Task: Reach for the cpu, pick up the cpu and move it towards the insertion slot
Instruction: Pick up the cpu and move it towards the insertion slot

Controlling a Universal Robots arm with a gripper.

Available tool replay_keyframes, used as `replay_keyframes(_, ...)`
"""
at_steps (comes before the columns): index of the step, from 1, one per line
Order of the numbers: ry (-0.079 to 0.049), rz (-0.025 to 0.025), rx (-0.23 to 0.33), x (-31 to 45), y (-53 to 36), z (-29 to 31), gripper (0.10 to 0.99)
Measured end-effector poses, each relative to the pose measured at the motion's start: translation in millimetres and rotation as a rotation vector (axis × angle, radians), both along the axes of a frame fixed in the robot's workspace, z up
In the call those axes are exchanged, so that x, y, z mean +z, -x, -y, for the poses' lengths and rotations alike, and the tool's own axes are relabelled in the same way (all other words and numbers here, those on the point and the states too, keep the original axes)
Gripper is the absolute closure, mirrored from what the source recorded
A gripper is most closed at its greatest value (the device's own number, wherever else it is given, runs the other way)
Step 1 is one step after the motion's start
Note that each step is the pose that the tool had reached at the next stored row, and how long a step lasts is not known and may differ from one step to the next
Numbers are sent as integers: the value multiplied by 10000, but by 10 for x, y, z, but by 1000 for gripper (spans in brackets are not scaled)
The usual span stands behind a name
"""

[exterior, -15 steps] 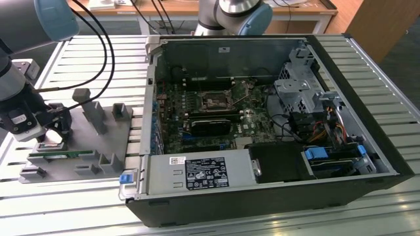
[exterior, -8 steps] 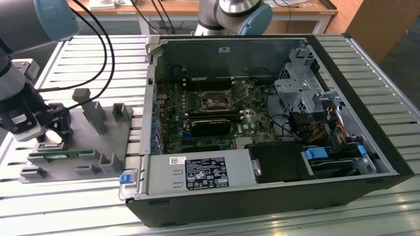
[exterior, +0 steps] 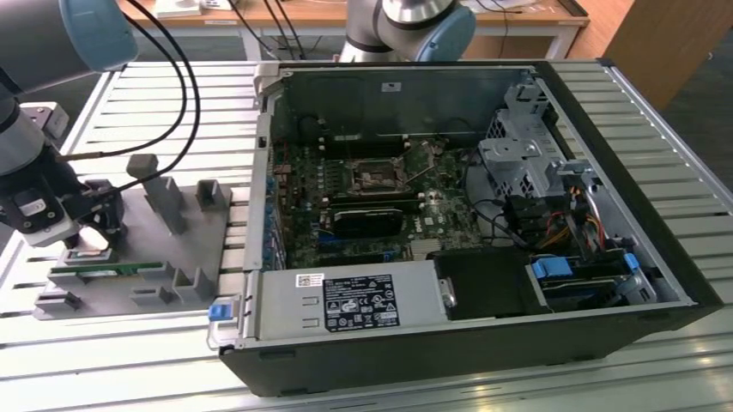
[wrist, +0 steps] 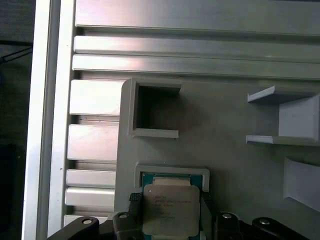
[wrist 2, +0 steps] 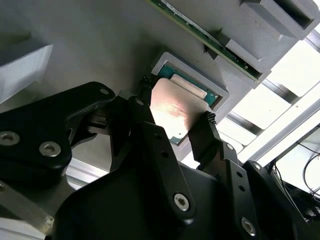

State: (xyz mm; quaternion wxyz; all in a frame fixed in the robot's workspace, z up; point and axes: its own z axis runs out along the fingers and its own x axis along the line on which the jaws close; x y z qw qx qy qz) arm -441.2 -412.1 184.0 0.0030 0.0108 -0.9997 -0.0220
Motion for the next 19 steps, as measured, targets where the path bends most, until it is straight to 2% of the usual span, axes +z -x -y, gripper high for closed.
replay_keyframes(19, -7, 4, 0, 192, 0, -1, 541)
